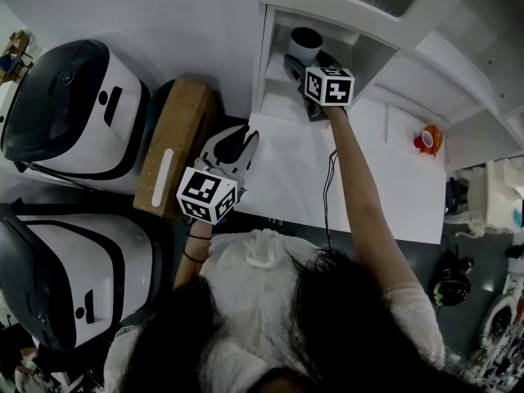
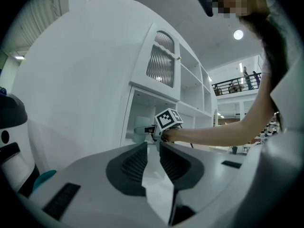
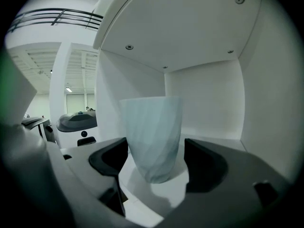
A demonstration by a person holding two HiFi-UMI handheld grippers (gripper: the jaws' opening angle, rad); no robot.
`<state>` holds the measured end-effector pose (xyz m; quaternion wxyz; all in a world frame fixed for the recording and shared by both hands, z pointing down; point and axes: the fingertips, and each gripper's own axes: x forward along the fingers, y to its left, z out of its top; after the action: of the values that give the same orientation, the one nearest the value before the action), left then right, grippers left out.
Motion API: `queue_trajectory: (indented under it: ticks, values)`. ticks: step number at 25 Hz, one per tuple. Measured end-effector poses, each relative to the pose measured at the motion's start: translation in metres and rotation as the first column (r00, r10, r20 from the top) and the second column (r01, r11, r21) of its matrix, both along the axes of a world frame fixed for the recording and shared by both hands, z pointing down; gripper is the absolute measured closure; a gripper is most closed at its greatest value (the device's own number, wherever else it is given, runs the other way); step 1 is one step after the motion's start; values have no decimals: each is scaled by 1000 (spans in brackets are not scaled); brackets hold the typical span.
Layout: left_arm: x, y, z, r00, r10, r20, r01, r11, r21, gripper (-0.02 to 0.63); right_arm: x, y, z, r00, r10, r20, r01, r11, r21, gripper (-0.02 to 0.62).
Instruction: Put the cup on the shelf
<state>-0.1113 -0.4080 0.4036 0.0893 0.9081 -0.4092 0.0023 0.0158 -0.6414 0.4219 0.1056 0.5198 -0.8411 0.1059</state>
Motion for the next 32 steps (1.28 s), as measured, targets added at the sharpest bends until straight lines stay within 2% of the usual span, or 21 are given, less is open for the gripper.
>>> queue_trajectory:
  ticks: [4, 10, 16, 21, 32]
  values:
    - [-6, 1, 1, 1000, -25, 0, 25, 1000, -5, 515, 5, 12, 0, 1000, 5, 4, -5, 1000, -27, 245]
    - [-3, 4, 2, 999, -38, 5, 38, 999, -6, 515, 15, 50, -11, 996, -11, 90, 10, 1000, 15, 245]
    - [10, 13, 3, 999, -32, 10, 32, 999, -11, 515, 10, 114, -26, 983, -103, 155, 92, 993, 77, 247]
    - [29, 26, 7, 1000, -22, 17, 22, 999, -24, 515, 17, 177, -29, 969, -118, 219, 96, 989, 109, 247]
    - [77, 82, 26, 999, -5, 35, 8, 997, -83, 515, 39, 301, 11, 960, -134, 247, 132, 991, 23, 249]
